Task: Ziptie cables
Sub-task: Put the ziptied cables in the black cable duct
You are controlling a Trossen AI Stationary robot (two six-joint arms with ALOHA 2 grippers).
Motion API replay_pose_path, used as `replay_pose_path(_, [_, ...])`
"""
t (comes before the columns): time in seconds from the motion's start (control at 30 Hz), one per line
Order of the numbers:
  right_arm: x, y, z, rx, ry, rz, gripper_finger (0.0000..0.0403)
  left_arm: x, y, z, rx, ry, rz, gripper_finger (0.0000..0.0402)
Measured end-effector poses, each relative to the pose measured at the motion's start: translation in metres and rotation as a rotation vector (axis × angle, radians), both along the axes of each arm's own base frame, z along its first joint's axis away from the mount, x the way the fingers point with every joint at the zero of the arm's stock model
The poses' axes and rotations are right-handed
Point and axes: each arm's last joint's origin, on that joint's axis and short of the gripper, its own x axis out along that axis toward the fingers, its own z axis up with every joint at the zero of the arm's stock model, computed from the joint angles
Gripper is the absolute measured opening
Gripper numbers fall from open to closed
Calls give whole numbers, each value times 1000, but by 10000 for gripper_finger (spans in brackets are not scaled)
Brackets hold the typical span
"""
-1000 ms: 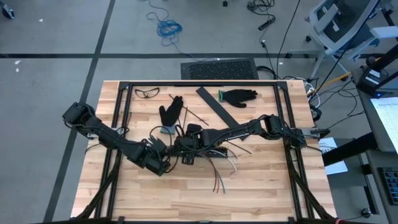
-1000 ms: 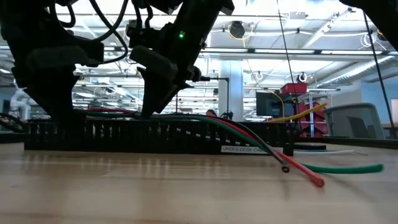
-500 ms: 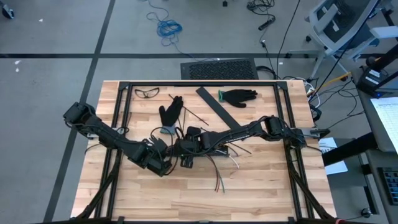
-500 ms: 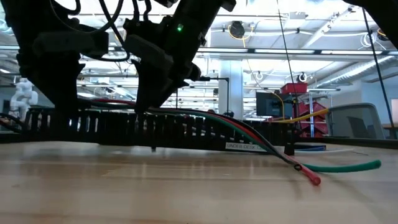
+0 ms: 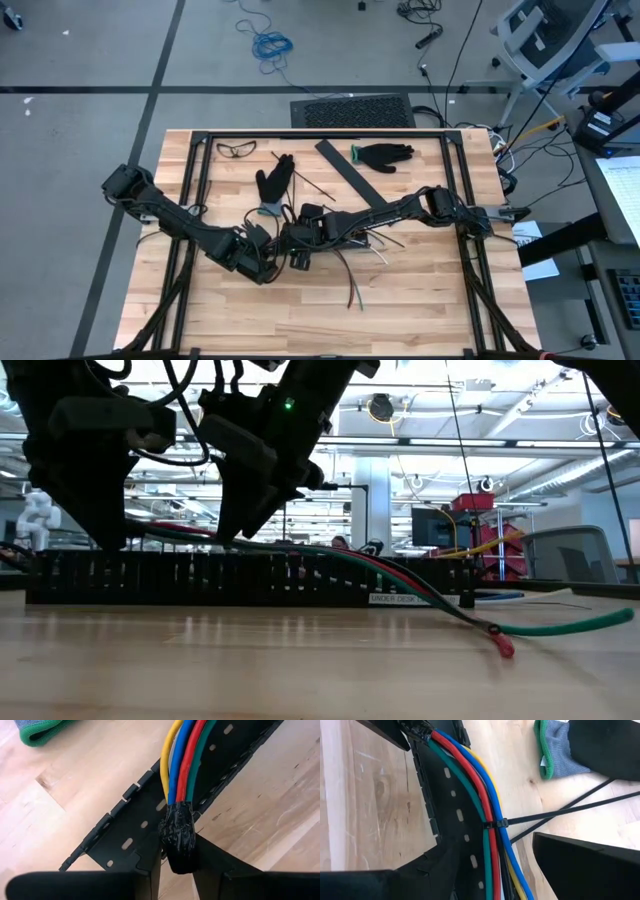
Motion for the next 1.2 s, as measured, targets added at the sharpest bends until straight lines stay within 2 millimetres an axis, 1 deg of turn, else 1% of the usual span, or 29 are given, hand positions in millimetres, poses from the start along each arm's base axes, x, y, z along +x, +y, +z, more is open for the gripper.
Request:
replay_pose_path(0.3, [0, 0, 0, -19, 8, 27, 242, -1, -1, -1, -77, 46, -14, 91])
replay_pose_path(0.37, [0, 0, 0, -20, 8, 28, 242, -1, -1, 0, -79, 51, -10, 75])
replay_pose_path(0.47, [0, 0, 0, -22, 10, 33, 242, -1, 1, 0, -89, 52, 15, 31])
replay_pose_path(0.5, [0, 0, 0, -23, 11, 36, 242, 0, 1, 0, -92, 51, 24, 28])
replay_pose_path(0.63, [0, 1, 0, 7, 15, 54, 242, 0, 1, 2, -97, 49, 48, 28])
replay_pose_path(0.87, [0, 5, 0, 4, 13, 89, 242, 8, 0, 25, -30, 11, 54, 28])
replay_pose_path(1.1, [0, 4, 0, 8, 10, 76, 242, 9, 0, 29, -29, -5, 63, 28])
replay_pose_path(1.2, [0, 3, 0, -27, 4, 42, 242, 10, -1, 29, -31, -10, 63, 28])
